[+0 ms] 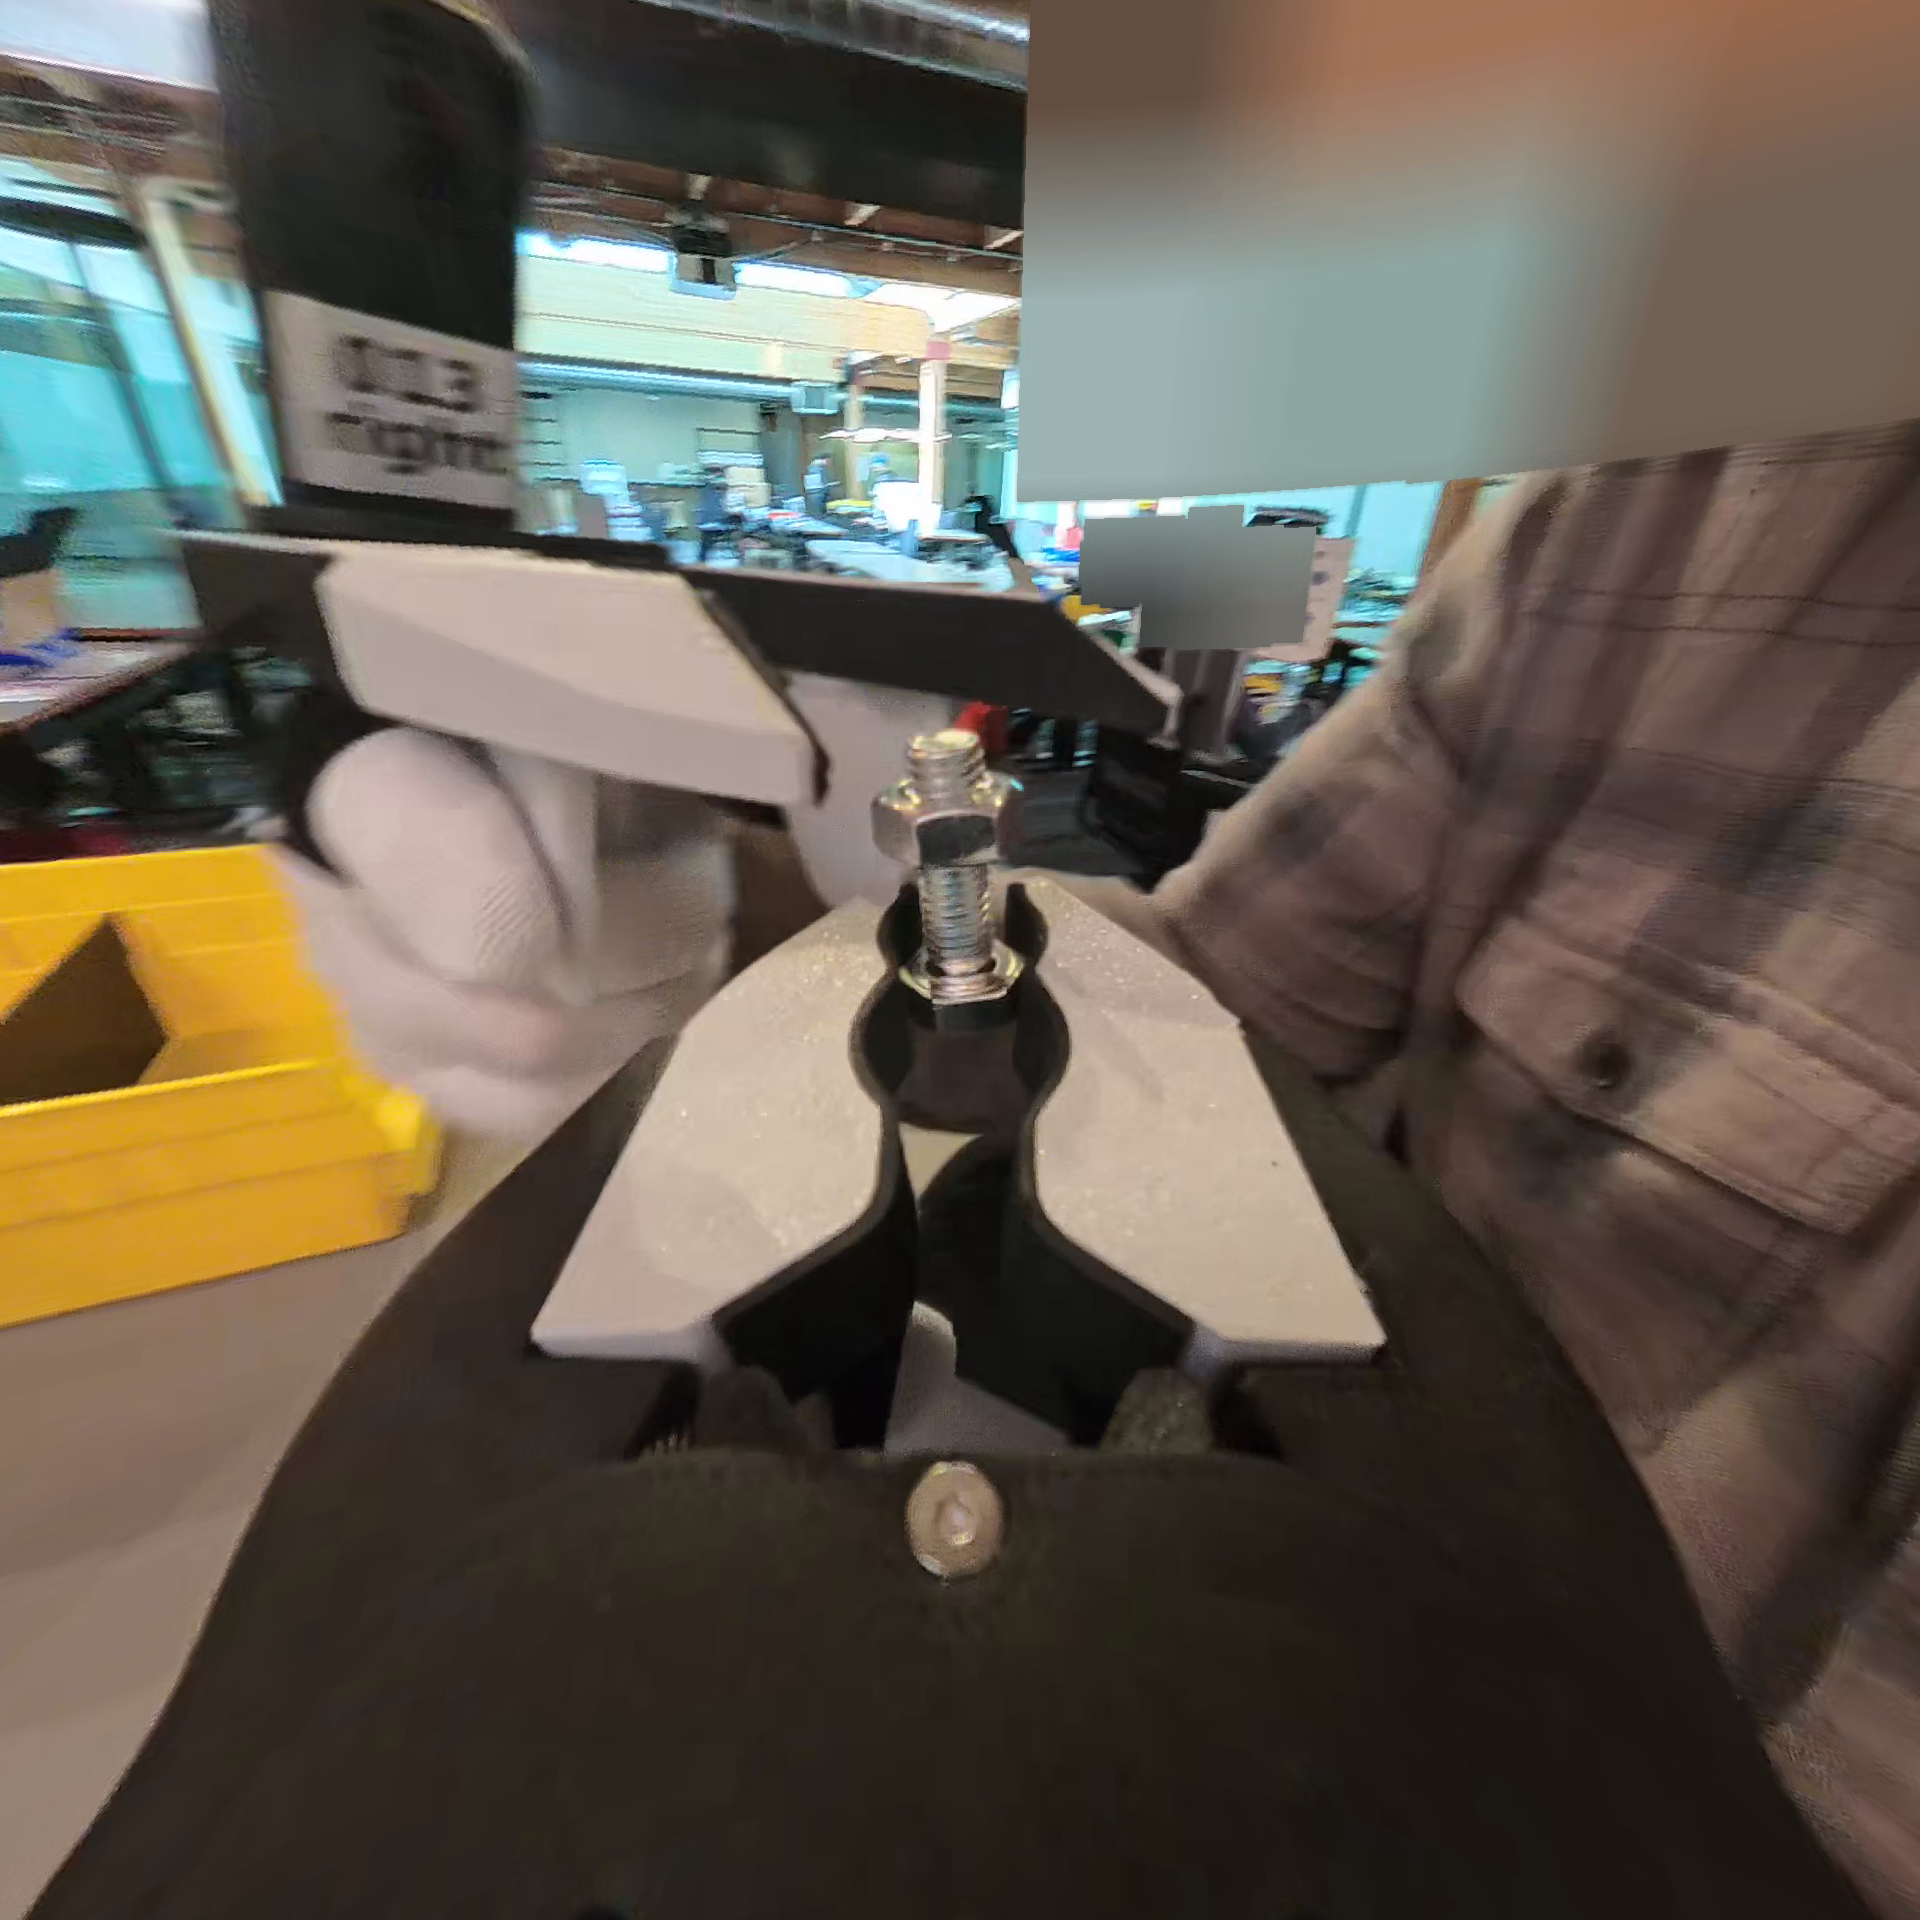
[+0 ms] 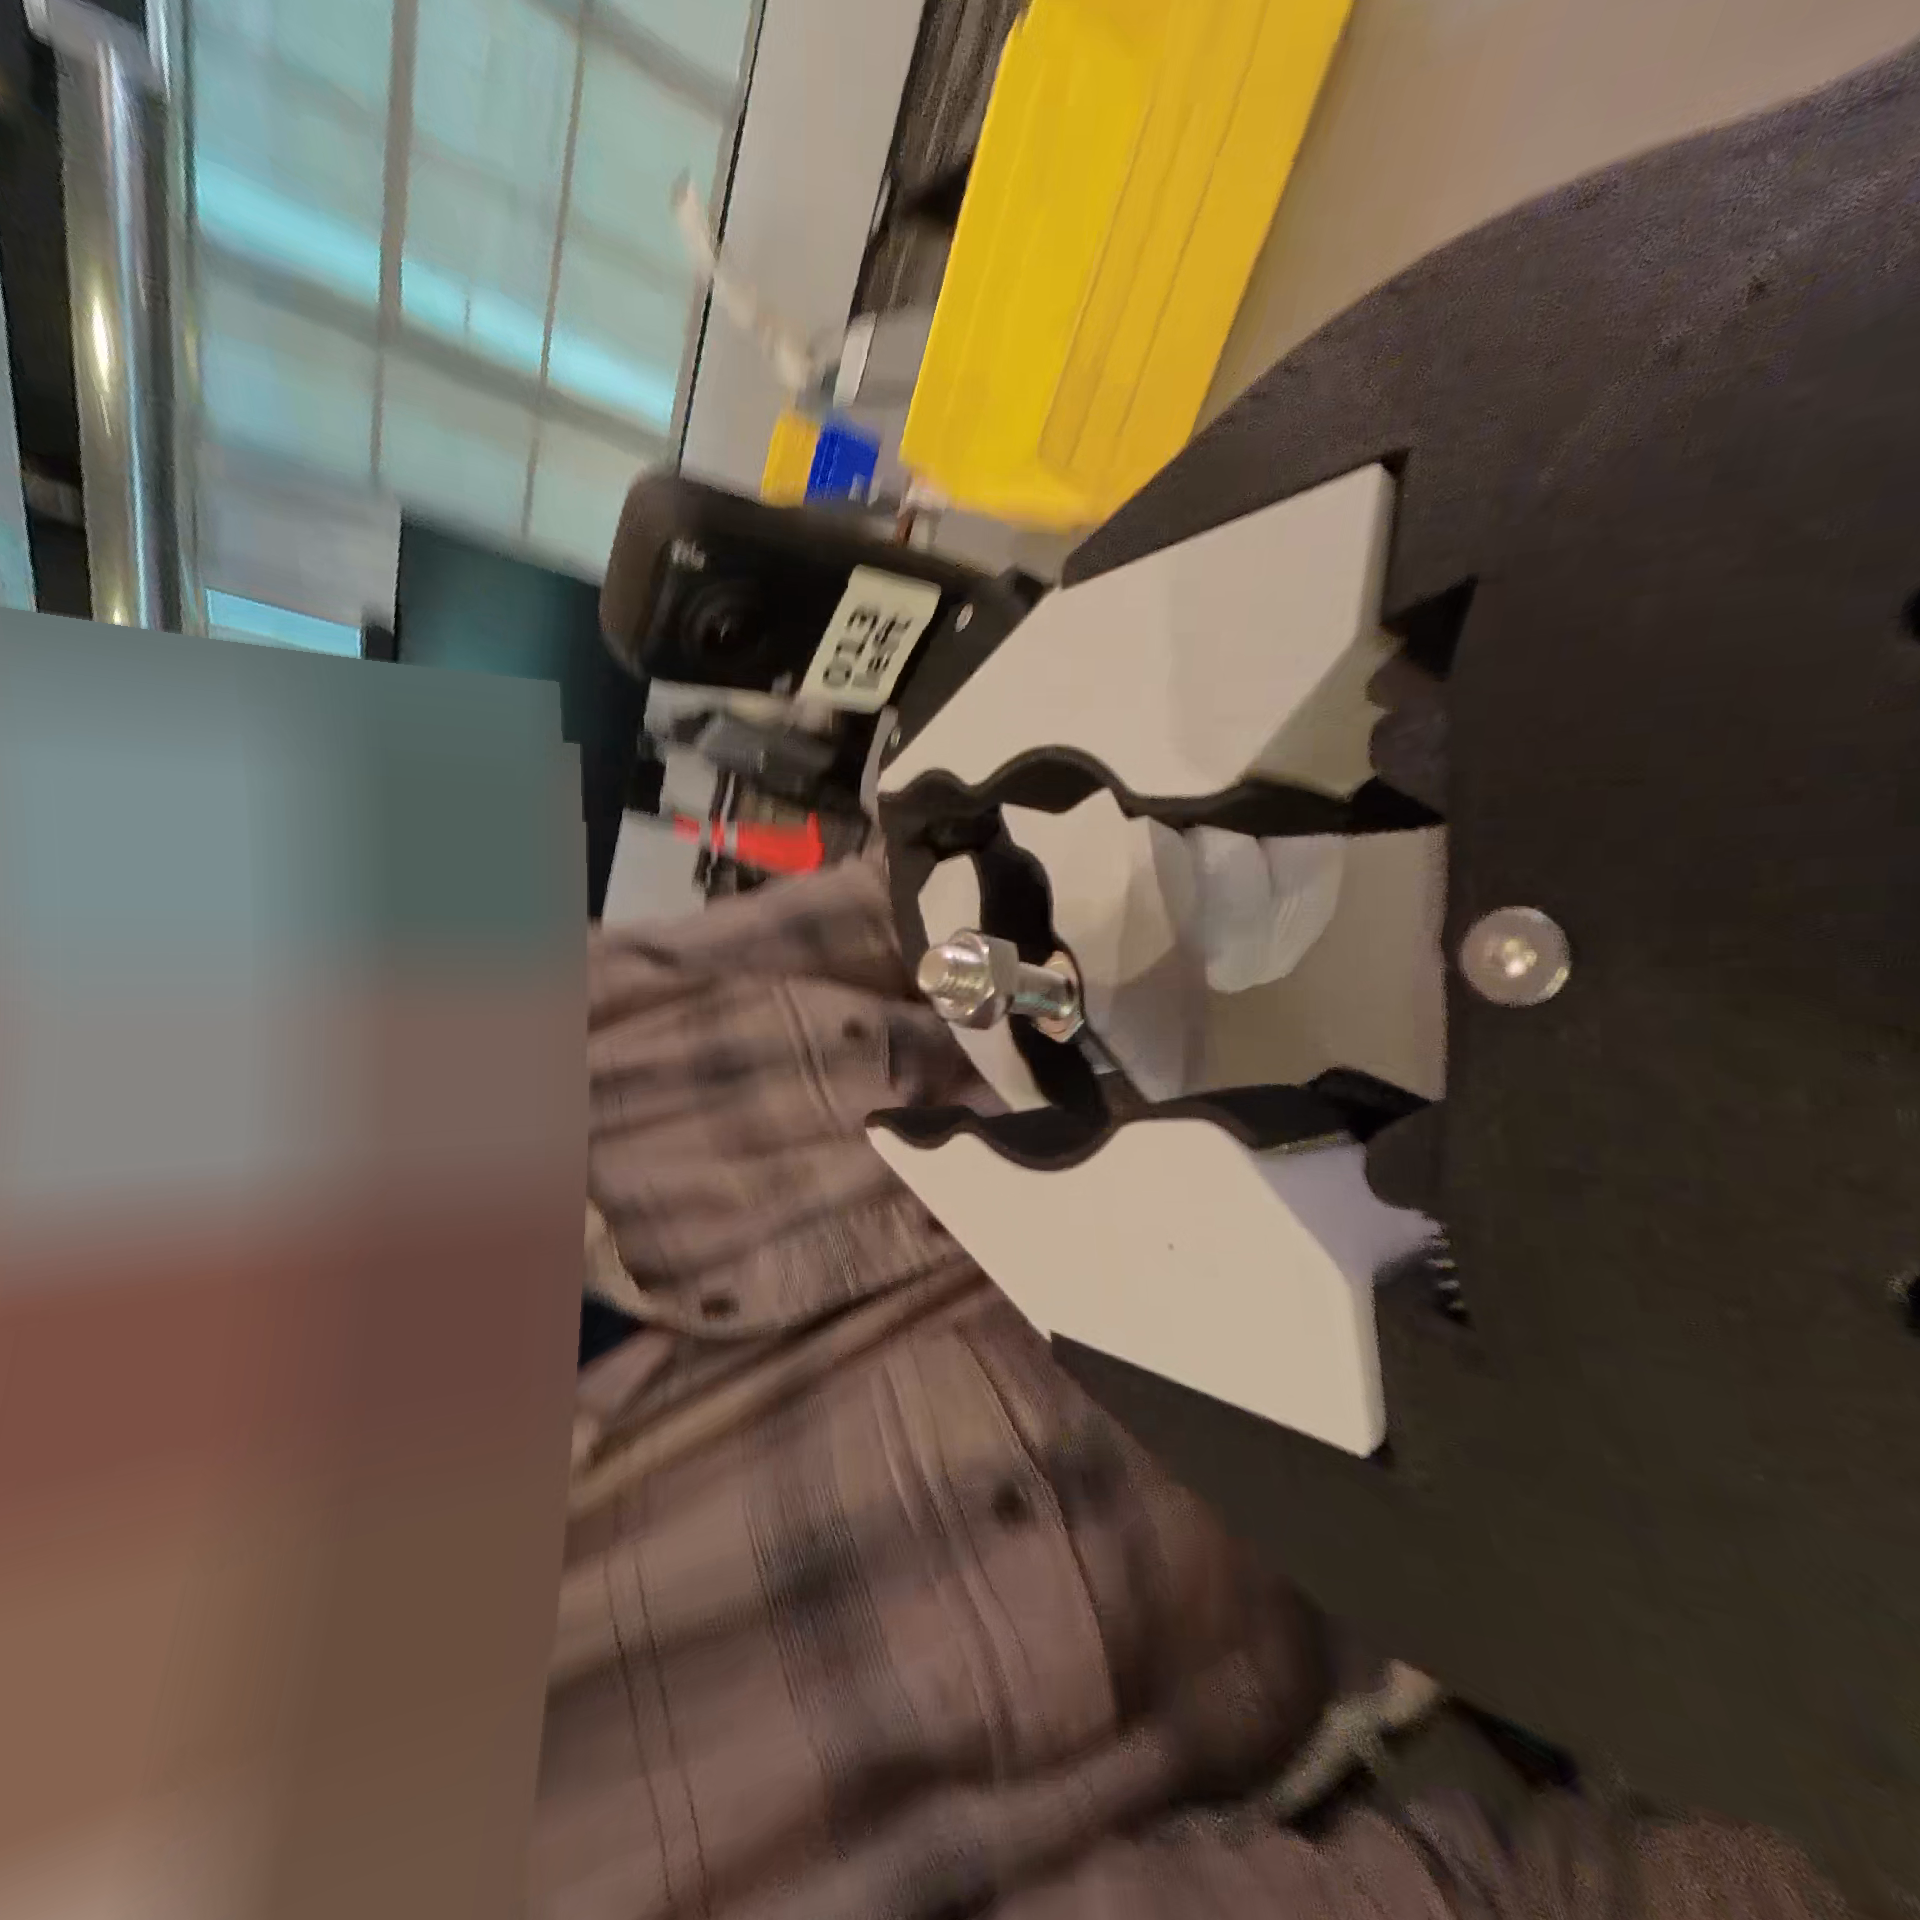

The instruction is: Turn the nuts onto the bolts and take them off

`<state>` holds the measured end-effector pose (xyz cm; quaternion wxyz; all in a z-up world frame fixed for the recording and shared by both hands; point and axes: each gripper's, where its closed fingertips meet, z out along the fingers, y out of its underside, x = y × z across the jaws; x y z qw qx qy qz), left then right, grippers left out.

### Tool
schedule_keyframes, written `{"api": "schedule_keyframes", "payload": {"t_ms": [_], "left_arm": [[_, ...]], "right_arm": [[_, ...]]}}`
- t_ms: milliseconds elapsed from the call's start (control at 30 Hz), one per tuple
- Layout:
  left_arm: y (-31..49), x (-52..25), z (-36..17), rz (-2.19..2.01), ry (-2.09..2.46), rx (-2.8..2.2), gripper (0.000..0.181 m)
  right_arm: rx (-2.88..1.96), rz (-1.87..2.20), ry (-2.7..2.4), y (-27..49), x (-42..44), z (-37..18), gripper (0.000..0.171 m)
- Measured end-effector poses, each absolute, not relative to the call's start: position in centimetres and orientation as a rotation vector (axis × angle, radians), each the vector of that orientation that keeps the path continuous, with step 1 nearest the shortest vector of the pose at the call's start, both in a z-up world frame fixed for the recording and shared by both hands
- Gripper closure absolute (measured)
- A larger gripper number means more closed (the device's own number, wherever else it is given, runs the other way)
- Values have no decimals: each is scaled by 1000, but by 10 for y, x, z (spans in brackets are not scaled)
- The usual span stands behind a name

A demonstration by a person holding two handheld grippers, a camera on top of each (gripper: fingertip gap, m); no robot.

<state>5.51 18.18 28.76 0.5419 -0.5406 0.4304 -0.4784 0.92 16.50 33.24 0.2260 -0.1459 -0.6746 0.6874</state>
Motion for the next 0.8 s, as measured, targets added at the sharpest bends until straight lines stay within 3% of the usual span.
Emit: {"api": "schedule_keyframes", "payload": {"t_ms": [300,533,700,800], "left_arm": [[240,30,271,-822,802,-1413,166],[261,23,256,-706,703,-1465,166],[268,19,250,-671,669,-1479,166],[268,18,249,-647,679,-1481,166]], "right_arm": [[-1192,1277,-1205,234,-24,307,115],[-1398,854,-866,253,-20,291,128],[-1434,686,-781,256,-19,284,155],[-1423,635,-756,256,-20,283,155]]}}
